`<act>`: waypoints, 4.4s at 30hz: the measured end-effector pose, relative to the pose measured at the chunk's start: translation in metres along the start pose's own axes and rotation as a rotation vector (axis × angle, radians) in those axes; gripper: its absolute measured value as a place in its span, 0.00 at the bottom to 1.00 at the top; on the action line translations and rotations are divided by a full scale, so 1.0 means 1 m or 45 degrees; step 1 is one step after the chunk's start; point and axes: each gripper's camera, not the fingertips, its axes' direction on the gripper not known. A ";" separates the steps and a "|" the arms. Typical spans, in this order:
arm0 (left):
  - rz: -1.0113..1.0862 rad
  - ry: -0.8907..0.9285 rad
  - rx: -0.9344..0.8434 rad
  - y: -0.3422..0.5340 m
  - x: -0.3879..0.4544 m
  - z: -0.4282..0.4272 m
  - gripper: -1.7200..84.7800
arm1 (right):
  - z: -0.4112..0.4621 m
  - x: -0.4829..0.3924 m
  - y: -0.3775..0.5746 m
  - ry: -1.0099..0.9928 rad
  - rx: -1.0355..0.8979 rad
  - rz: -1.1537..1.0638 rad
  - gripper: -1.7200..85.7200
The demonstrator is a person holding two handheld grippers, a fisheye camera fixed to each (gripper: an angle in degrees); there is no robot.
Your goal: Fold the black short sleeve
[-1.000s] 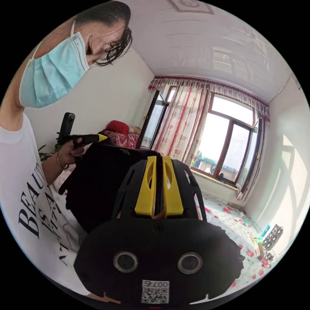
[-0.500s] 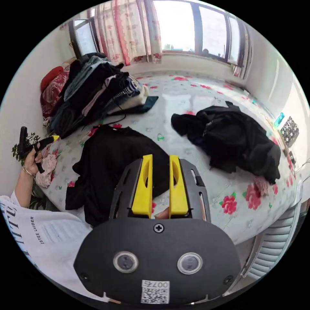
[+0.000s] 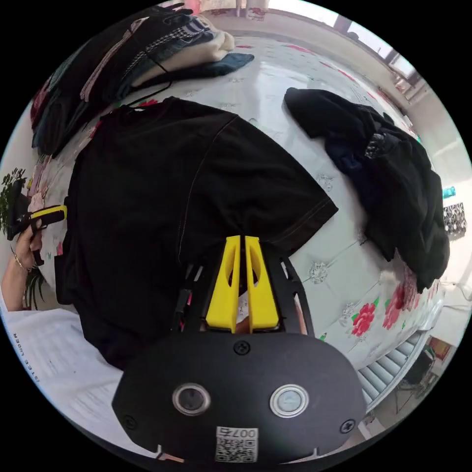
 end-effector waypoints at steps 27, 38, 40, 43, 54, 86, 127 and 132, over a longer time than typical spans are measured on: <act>0.559 -0.220 0.020 0.193 0.110 0.024 0.11 | -0.019 -0.033 0.221 -0.419 0.030 0.013 0.06; 0.019 0.233 0.401 0.064 0.039 -0.061 0.09 | -0.094 0.098 0.152 -0.596 0.524 0.423 0.04; 0.029 0.173 0.408 0.068 0.041 -0.067 0.10 | -0.088 0.111 0.153 -0.664 0.507 0.474 0.05; -0.058 0.116 0.378 0.091 0.030 -0.066 0.11 | -0.072 0.112 0.169 -0.679 0.472 0.501 0.07; 0.099 0.141 0.308 0.083 0.036 -0.071 0.16 | -0.025 0.118 0.138 -0.614 0.228 0.293 0.10; -0.008 0.931 0.794 0.126 -0.067 -0.423 0.01 | -0.249 0.217 0.164 -1.191 0.798 0.302 0.02; -0.749 0.393 0.431 0.554 -0.050 -0.215 0.05 | -0.050 0.163 0.329 -0.791 0.326 0.323 0.06; -0.710 0.428 0.444 0.504 -0.062 -0.205 0.08 | -0.051 0.188 0.253 -0.772 0.409 0.455 0.08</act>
